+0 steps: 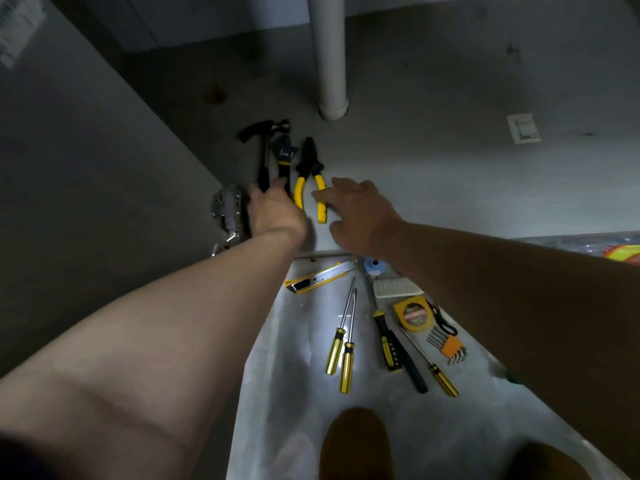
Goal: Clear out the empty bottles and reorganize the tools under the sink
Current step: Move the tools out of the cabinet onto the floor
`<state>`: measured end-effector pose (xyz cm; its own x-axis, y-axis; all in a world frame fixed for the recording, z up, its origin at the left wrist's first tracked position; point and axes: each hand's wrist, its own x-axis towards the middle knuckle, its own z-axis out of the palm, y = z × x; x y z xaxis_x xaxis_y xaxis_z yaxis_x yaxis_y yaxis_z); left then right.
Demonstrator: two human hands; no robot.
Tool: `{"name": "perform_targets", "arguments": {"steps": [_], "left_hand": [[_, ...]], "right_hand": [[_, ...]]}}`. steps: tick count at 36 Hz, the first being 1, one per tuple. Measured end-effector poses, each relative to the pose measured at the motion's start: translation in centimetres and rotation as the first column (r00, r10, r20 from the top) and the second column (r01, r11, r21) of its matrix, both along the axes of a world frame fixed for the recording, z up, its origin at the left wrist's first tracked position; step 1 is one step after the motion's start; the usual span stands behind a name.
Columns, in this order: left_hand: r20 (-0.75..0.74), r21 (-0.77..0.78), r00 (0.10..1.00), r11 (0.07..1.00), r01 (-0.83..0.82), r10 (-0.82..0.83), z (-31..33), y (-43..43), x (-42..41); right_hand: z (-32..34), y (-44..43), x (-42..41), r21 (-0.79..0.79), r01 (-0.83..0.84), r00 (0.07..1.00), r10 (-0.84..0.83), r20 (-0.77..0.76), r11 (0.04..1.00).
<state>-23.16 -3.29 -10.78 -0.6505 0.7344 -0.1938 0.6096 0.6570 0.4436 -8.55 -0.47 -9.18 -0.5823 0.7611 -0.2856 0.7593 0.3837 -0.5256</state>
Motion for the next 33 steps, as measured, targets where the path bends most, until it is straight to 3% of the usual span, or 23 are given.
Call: {"name": "perform_targets", "arguments": {"steps": [2,6,12,18,23,29,33], "left_hand": [[0.018,0.049,1.000,0.999,-0.010,0.009,-0.3,0.0,0.0],[0.047,0.173,0.999,0.985,0.006,-0.014,-0.7,-0.6,0.5],[0.134,0.176,0.991,0.984,-0.040,0.016,-0.1,-0.5,1.3],[0.326,0.056,0.929,0.978,-0.203,0.174,-0.2,-0.2,2.6],[0.420,0.056,0.865,0.943,-0.327,0.275,-0.3,-0.2,2.8],[0.400,0.164,0.866,0.906,-0.391,0.301,-0.6,-2.6,3.4],[0.386,0.235,0.887,0.902,-0.361,0.254,-0.5,-5.6,4.7]], "right_hand": [[0.0,0.3,-0.3,0.049,-0.046,0.996,0.042,0.078,0.998],[-0.1,0.4,-0.1,0.182,0.011,0.998,-0.022,0.061,0.983],[-0.6,0.2,2.0,0.345,0.084,0.992,-0.113,0.064,0.935],[-0.8,-0.5,2.5,0.270,0.159,0.977,-0.190,0.094,0.950],[-0.6,-0.2,1.8,0.174,0.168,0.971,-0.193,0.141,0.970],[-0.1,-0.7,2.9,0.191,0.187,0.951,-0.227,0.212,0.964],[-0.1,-2.7,5.3,0.157,0.265,0.939,-0.291,0.181,0.951]]}}
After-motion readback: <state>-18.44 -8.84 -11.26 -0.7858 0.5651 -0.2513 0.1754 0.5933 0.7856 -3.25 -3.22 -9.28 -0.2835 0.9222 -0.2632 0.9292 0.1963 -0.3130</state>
